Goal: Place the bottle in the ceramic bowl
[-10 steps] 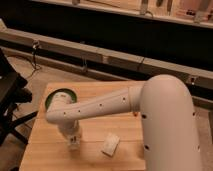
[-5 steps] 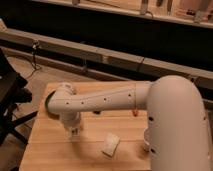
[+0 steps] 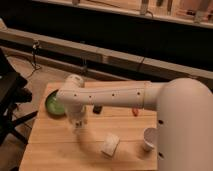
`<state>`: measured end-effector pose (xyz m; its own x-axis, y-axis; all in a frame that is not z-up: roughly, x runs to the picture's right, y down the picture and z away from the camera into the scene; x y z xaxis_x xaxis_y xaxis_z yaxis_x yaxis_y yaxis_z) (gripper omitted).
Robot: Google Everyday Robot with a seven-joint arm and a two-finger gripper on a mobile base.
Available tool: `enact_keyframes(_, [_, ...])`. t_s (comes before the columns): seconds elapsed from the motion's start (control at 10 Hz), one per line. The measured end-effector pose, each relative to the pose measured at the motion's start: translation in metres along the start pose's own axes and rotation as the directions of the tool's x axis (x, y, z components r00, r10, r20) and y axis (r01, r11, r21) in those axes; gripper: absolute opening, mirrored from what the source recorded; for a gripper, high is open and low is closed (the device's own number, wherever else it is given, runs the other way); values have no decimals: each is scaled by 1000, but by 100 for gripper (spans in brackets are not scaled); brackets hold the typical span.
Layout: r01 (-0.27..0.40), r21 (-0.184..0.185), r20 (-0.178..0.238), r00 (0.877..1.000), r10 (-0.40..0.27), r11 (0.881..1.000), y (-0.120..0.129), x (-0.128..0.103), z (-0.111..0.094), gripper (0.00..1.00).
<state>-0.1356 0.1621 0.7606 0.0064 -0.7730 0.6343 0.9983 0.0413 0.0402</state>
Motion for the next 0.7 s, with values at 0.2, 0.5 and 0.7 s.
enact_keyframes(0.2, [-1,9,0,1000,1,1000,1,5,-7,2])
enact_keyframes(0.5, [0,37,-9,1000,0,999,-1,18,-21,2])
enact_keyframes(0.7, [8,49,-13,1000,-7,999,-7,23,-30,2])
